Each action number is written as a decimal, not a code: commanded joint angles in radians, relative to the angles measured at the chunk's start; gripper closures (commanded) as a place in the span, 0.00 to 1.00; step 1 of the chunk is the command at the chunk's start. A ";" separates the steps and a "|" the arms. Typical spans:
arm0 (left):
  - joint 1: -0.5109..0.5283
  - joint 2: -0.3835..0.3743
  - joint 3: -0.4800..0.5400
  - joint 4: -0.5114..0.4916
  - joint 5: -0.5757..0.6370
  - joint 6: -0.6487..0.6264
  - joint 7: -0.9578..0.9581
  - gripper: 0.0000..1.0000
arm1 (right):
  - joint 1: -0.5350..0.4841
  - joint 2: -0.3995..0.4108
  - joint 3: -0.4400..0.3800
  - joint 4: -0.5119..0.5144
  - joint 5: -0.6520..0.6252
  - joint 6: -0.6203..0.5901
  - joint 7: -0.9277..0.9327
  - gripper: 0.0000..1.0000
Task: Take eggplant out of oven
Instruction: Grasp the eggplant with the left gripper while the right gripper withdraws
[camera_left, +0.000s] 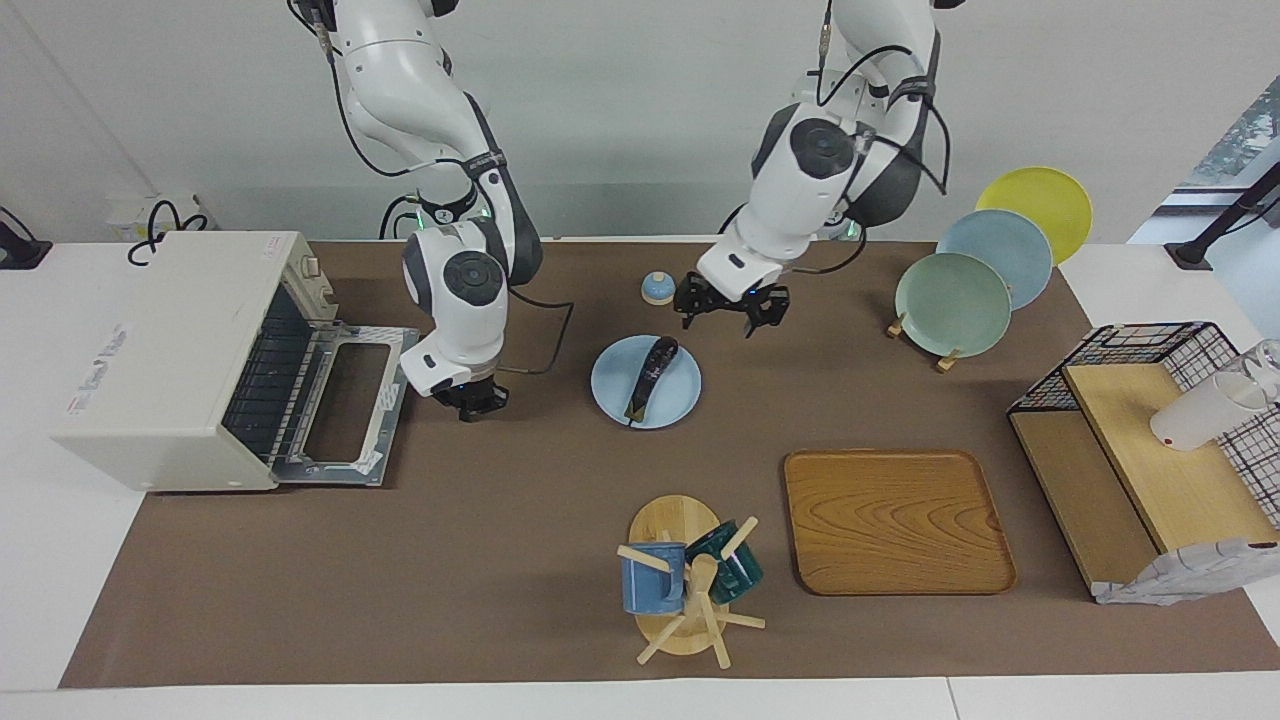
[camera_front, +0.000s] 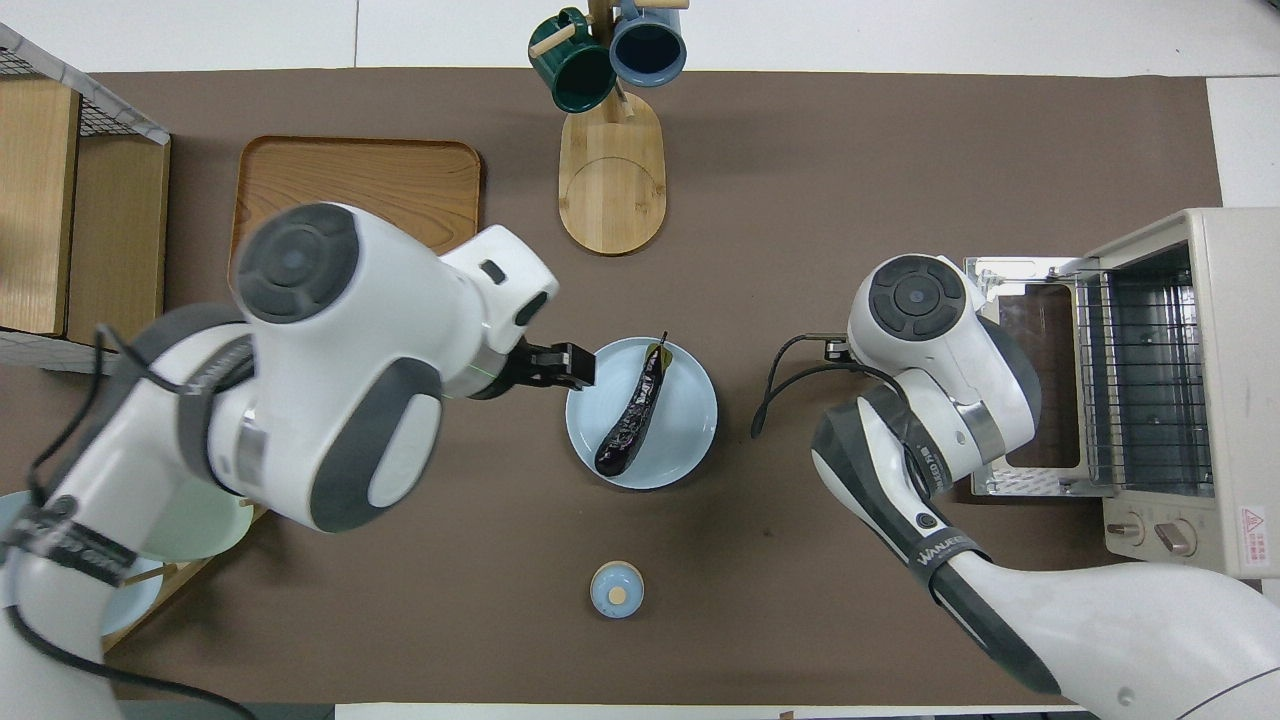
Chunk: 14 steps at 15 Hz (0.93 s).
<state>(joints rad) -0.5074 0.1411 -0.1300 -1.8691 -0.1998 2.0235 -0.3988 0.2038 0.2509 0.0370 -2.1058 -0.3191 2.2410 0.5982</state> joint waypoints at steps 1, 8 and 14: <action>-0.081 0.037 0.021 -0.047 0.033 0.072 -0.021 0.00 | -0.064 -0.041 0.015 -0.048 -0.038 0.020 -0.047 1.00; -0.148 0.164 0.021 -0.068 0.141 0.214 -0.080 0.00 | -0.119 -0.045 0.014 -0.083 -0.084 0.057 -0.100 0.99; -0.157 0.161 0.021 -0.117 0.141 0.248 -0.077 0.01 | -0.138 -0.080 0.015 -0.026 -0.193 -0.038 -0.210 0.99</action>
<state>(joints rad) -0.6493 0.3229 -0.1204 -1.9414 -0.0809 2.2361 -0.4673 0.0993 0.2155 0.0438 -2.1438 -0.4907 2.2523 0.4583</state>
